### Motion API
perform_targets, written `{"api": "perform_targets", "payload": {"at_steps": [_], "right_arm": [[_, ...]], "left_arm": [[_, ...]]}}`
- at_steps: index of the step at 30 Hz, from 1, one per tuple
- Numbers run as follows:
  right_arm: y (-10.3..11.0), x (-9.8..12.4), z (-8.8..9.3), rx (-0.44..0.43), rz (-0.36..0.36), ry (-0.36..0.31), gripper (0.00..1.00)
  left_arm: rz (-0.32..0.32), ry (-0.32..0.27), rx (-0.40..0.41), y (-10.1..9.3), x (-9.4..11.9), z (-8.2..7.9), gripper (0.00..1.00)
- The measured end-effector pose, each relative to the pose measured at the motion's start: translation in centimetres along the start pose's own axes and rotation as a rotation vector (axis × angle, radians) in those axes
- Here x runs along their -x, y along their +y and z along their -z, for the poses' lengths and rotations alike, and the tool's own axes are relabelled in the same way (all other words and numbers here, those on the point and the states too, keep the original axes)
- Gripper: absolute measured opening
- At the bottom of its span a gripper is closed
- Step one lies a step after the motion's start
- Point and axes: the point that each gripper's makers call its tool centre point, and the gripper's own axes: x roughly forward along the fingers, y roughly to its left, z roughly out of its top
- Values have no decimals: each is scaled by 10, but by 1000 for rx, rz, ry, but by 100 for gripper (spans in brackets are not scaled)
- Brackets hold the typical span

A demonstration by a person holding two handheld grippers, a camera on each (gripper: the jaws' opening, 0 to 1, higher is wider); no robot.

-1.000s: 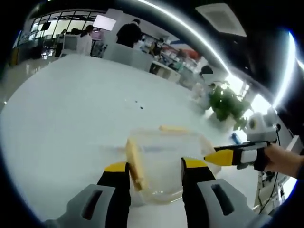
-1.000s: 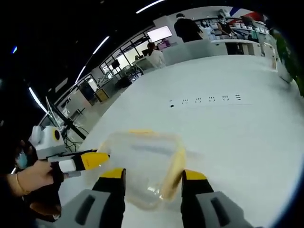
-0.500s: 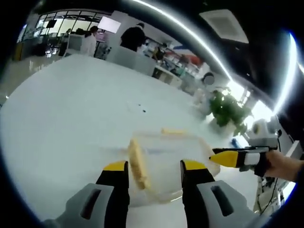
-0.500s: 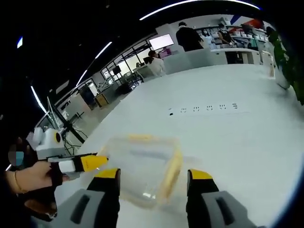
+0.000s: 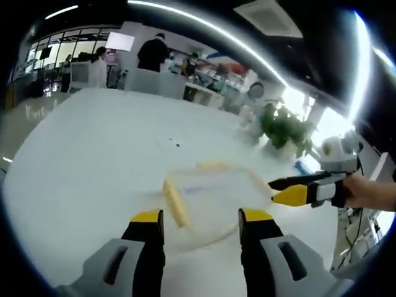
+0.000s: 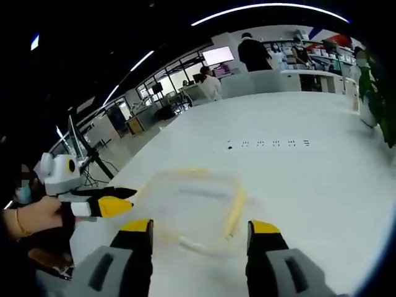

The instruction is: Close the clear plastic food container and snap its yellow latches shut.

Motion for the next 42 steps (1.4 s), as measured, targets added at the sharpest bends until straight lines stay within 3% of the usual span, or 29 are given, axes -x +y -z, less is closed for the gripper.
{"api": "perform_targets", "payload": {"at_steps": [11,20,24,33,37,42], "right_arm": [[16,10,8,24,-20,12,61],[30,18,20,70,-49,35,63],[34,28,20,89,-44,34,66],[47,49,20,159,-37,28,76],[54,61,24,152,-43,22,78],[60,77,28,164,-42,5,82]], "left_arm": [[11,-11,-33,-10,20,-6,50],[16,3,-62,-19,36,4,52],[30,27,-115,-27,44,14,56],[41,5,-169,-47,58,17,64],[72,-37,-109,-61,67,11,67],[78,-57,-147,-71,80,7,71]]}}
